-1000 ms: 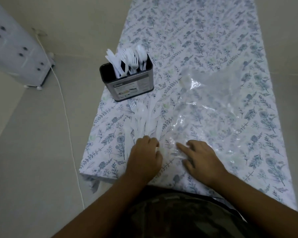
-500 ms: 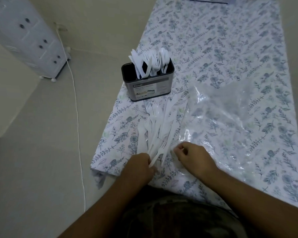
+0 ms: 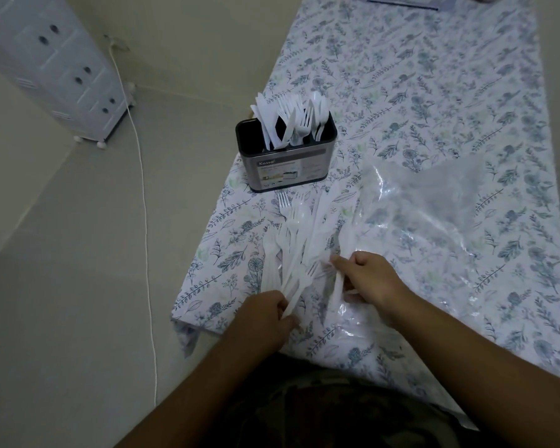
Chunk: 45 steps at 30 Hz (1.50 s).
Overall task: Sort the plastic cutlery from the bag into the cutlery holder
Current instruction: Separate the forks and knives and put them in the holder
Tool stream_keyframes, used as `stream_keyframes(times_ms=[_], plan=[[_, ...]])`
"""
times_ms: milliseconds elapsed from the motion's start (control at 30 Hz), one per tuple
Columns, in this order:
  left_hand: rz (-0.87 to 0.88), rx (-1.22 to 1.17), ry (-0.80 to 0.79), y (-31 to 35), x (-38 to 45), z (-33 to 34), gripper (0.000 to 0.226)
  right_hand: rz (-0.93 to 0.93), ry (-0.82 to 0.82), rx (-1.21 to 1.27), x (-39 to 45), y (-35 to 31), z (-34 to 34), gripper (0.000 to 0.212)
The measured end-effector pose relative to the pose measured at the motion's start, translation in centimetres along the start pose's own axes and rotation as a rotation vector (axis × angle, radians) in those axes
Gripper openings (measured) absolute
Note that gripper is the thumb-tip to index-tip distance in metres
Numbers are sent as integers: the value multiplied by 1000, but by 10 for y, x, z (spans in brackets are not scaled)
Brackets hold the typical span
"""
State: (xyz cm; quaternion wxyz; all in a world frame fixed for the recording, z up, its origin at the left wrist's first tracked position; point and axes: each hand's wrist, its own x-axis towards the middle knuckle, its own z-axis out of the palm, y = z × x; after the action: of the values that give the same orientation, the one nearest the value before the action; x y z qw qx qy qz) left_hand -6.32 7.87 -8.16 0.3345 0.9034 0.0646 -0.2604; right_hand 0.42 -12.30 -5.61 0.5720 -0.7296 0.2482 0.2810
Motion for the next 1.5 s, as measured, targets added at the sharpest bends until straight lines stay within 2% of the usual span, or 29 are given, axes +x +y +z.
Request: stream_keyframes(times_ms=[100,167,267,467,567,667,833,967,1067,1100,1200,1333,1500], plan=[[105,50,-4,12,5,-2,44,4,-59,134,-11,7,-16,21],[146,78,80,20,12,-6,36,50,-83,250,-13,16,-25,9],[151,121,191,31,30,-10,19,80,-83,262,-11,28,-33,29],[58,190,280,55,77,-3,29,88,-103,295,-15,37,-32,28],[11,230,265,62,89,0,22,65,-135,287,-20,39,-35,23],[-15,132,268,64,85,-5,17,45,-143,235,-20,42,-38,16],[12,-118,268,65,55,-4,22,141,-151,465,-14,38,-36,28],[90,-214,178,75,24,12,18,103,-166,544,-7,29,-28,23],[194,-160,53,77,14,21,20,100,-153,555,-1,26,-22,35],[216,-126,40,76,15,21,26,109,-126,542,1,27,-21,33],[218,-42,120,70,25,11,34,123,-91,491,0,31,-25,20],[139,-8,273,66,55,-7,16,154,-108,530,-4,39,-35,36],[64,154,333,89,108,-18,30,148,-75,480,-6,45,-38,34]])
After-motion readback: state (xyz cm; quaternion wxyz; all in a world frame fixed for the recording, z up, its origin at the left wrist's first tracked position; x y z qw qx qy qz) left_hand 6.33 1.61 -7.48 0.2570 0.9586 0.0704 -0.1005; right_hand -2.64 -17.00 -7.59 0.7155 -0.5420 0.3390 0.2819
